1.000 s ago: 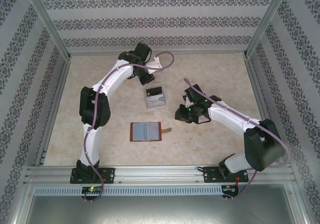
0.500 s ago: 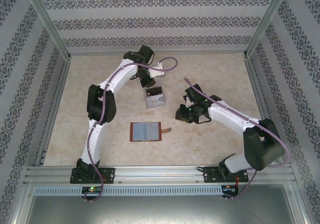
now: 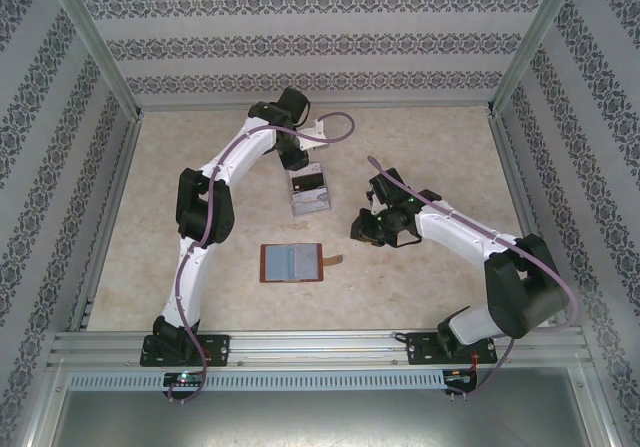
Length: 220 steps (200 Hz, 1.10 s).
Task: Take the credit cards out of the card holder
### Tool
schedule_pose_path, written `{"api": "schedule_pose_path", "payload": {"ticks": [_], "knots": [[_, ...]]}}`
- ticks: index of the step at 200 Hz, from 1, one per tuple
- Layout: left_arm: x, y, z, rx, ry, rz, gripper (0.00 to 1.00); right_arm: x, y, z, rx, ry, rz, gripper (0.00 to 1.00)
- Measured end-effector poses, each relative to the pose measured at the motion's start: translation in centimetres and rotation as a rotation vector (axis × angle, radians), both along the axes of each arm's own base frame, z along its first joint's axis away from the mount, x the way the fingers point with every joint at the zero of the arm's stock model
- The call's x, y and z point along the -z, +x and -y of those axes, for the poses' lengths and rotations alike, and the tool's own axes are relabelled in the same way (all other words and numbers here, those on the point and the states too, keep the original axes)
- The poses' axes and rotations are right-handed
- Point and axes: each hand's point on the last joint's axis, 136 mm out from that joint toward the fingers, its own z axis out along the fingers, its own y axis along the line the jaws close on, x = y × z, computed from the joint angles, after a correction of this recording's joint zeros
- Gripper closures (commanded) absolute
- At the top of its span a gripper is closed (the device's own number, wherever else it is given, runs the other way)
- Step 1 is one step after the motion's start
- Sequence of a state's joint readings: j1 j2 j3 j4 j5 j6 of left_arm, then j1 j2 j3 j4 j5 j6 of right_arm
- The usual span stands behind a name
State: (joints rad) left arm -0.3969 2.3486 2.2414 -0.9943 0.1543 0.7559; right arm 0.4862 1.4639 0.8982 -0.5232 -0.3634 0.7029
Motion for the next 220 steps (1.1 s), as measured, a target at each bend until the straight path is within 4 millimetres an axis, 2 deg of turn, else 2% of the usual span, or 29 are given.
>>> {"api": "schedule_pose_path", "payload": {"ticks": [74,121,140,188,220], "knots": [[-0.3,0.5,0.0,-0.042,-0.028,0.005,0.76,0.5,0.0,-0.3,-0.007,-0.008,-0.017,0.77],[-0.5,0.0,0.1,-0.189,-0.098,-0.026,0.73,0.5,-0.1,-2.6,-0.068,-0.006,-0.02,0.77],[-1.3,-0.7,-0.2,-0.278,-0.133,-0.043,0.72,0.5,-0.2,-3.9,-0.101,0.001,-0.022,0.77],[-5.0,-1.8,-0.1,-0.498,-0.299,-0.088,0.72,1.3,-1.0,-6.7,-0.172,0.008,-0.045,0.77],[-5.1,-3.5,0.0,-0.606,-0.38,-0.173,0.69,2.4,-1.6,-7.4,-0.196,0.005,-0.075,0.77]]}}
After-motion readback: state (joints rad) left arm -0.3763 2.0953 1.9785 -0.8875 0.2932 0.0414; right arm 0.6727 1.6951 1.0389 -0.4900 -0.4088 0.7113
